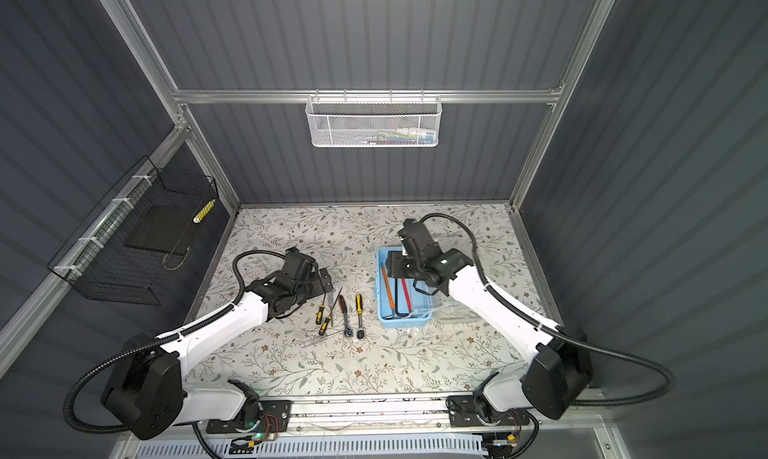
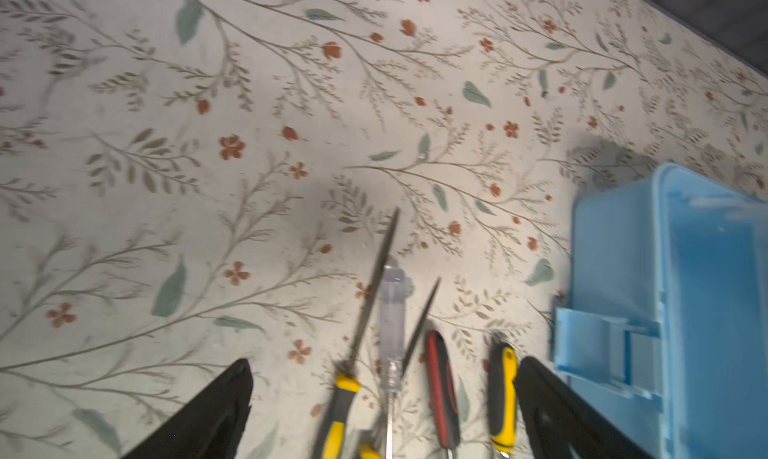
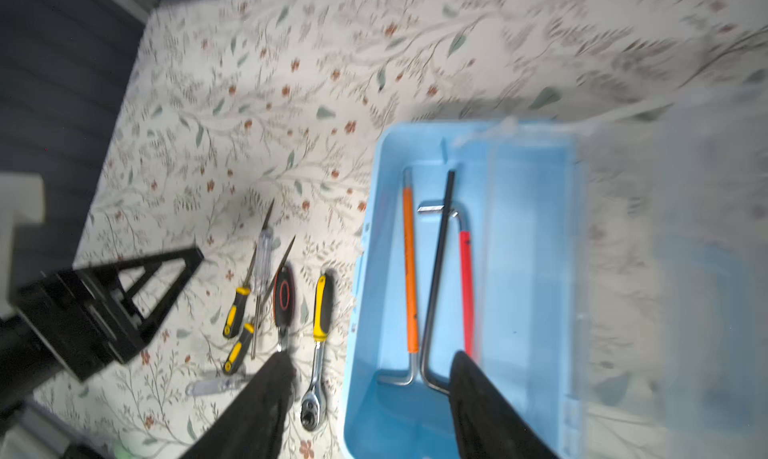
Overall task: Pack the tool kit
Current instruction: 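Lower the right gripper onto the yellow-handled ratchet while the left gripper withdraws over the tools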
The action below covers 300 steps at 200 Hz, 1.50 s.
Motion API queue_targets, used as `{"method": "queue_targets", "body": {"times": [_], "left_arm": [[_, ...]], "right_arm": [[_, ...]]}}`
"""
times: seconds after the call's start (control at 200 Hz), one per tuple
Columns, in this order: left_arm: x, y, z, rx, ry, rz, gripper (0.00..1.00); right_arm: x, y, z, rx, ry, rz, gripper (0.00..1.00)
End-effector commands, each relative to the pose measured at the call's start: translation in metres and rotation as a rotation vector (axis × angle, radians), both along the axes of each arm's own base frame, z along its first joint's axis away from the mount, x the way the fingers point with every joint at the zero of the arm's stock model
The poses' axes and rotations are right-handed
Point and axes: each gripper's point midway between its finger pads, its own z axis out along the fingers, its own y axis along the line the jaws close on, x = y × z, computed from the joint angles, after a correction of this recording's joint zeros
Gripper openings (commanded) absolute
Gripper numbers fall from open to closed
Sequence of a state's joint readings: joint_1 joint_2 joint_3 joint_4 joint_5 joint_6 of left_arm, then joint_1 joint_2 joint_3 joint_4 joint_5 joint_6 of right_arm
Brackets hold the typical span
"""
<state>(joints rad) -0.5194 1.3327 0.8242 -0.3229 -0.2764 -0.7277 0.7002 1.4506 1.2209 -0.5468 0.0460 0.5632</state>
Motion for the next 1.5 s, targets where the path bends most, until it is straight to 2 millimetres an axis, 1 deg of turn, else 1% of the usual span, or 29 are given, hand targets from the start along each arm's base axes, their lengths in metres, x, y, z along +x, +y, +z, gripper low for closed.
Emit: {"method": "queue_targets", "body": {"times": [0.0, 0.12, 0.23, 0.305, 0.42, 0.49, 0.64, 0.745, 0.845, 0.97, 1.181, 1.251, 1.341, 1.496], "left_arm": [[-0.006, 0.026, -0.003, 0.058, 0.005, 0.048, 1.00], [-0.007, 0.039, -0.003, 0.066, -0.003, 0.075, 1.00], [-0.008, 0.044, -0.004, 0.069, 0.005, 0.082, 1.00], [-0.009, 0.046, -0.005, 0.071, 0.011, 0.084, 1.00], [-0.011, 0.047, -0.005, 0.070, 0.008, 0.085, 1.00], [-0.012, 0.049, -0.005, 0.070, 0.007, 0.089, 1.00], [-0.015, 0.050, -0.008, 0.072, 0.013, 0.089, 1.00], [-0.016, 0.052, -0.008, 0.078, 0.010, 0.090, 1.00], [-0.017, 0.055, -0.004, 0.085, 0.000, 0.090, 1.00], [-0.019, 0.057, 0.000, 0.086, -0.009, 0.095, 1.00], [-0.022, 0.058, 0.003, 0.082, -0.018, 0.098, 1.00], [-0.022, 0.060, 0.005, 0.084, -0.023, 0.101, 1.00], [-0.022, 0.061, 0.006, 0.086, -0.029, 0.103, 1.00], [-0.023, 0.061, 0.006, 0.089, -0.026, 0.104, 1.00]], "right_arm": [[-0.030, 0.022, -0.047, -0.070, 0.138, -0.013, 0.58], [-0.049, 0.051, -0.074, -0.116, 0.202, 0.040, 0.52], [-0.055, 0.068, -0.097, -0.159, 0.251, 0.074, 0.46], [-0.055, 0.074, -0.107, -0.189, 0.265, 0.087, 0.40], [-0.055, 0.078, -0.120, -0.216, 0.288, 0.100, 0.34], [-0.056, 0.081, -0.129, -0.241, 0.304, 0.112, 0.29], [-0.054, 0.092, -0.143, -0.258, 0.331, 0.135, 0.28], [-0.053, 0.095, -0.156, -0.291, 0.355, 0.149, 0.30], [-0.054, 0.095, -0.163, -0.311, 0.369, 0.157, 0.30], [-0.054, 0.089, -0.171, -0.352, 0.378, 0.156, 0.30], [-0.060, 0.084, -0.194, -0.412, 0.421, 0.176, 0.28], [-0.060, 0.083, -0.198, -0.422, 0.428, 0.179, 0.24], [-0.060, 0.085, -0.199, -0.414, 0.422, 0.185, 0.17], [-0.057, 0.094, -0.190, -0.364, 0.398, 0.204, 0.04]]}}
